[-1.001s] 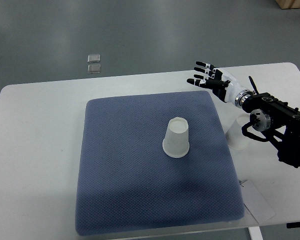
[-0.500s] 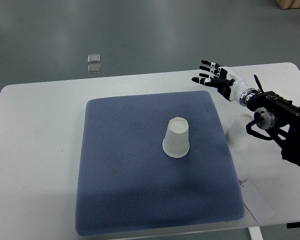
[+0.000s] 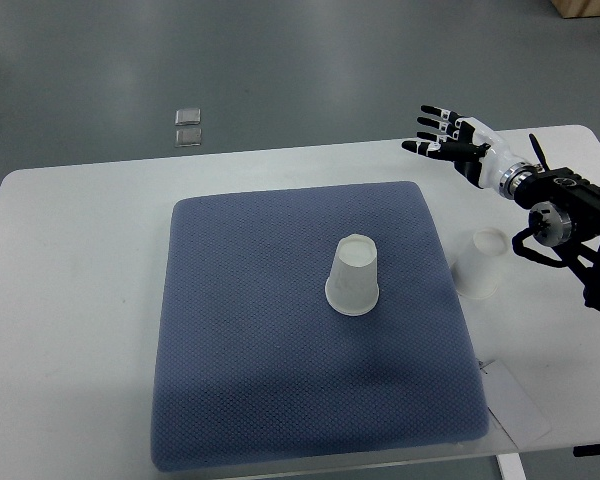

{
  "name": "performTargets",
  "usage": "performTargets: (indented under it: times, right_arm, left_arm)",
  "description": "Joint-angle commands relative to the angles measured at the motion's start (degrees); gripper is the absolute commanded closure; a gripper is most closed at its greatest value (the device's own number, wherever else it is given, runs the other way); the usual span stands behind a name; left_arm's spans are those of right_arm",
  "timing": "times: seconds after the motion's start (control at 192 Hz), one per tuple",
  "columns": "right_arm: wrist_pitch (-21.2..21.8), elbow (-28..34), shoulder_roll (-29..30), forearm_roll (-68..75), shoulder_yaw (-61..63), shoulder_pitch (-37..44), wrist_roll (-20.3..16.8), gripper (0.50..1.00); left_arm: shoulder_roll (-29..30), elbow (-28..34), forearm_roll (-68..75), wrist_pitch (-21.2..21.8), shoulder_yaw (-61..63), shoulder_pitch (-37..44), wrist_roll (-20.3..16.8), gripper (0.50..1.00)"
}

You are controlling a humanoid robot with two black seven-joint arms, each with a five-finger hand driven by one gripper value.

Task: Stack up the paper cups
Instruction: 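Move the right hand over the second white paper cup beside the pad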

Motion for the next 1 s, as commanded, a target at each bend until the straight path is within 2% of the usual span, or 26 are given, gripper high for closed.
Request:
performTargets:
  times: [0.0,0.063,0.214,0.266,0.271,0.438,0.688,0.792,0.996]
  right_arm:
    - [4.07,0.27,-1.15,-2.28,0.16,0.5,-0.09,0.587]
    - [6.71,0.71,-1.68,-3.86,0.16,0.94,0.0,0.587]
    - [7.24,5.1,-6.34,-11.16,-0.72,1.38,0.09,0.589]
    - [7.24,5.11,-6.34,-11.16,-0.72,1.38,0.09,0.589]
    - [7.85,8.07,-8.43,-14.73,-0.98,1.38,0.35,0.589]
    - [8.21,17.14,-17.23,-27.59,-6.08,2.08,1.58,0.589]
    - [10.93,25.93,-27.96,-35.68,-16.98,6.48,1.85,0.589]
    - [12.95,27.87,-30.24,-39.99,-19.09,7.01,1.93,0.589]
    - [13.04,30.42,-32.53,-45.18,-22.6,7.27,1.93,0.589]
  left_arm:
    - [0.0,-0.02,0.0,0.0,0.0,0.0,0.0,0.5]
    - [0.0,-0.02,0.0,0.0,0.0,0.0,0.0,0.5]
    - [0.0,-0.02,0.0,0.0,0.0,0.0,0.0,0.5]
    - [0.0,-0.02,0.0,0.0,0.0,0.0,0.0,0.5]
    - [0.0,-0.02,0.0,0.0,0.0,0.0,0.0,0.5]
    - [0.0,-0.02,0.0,0.0,0.0,0.0,0.0,0.5]
    - [0.0,-0.02,0.0,0.0,0.0,0.0,0.0,0.5]
    - [0.0,-0.02,0.0,0.0,0.0,0.0,0.0,0.5]
    - [0.0,-0.02,0.0,0.0,0.0,0.0,0.0,0.5]
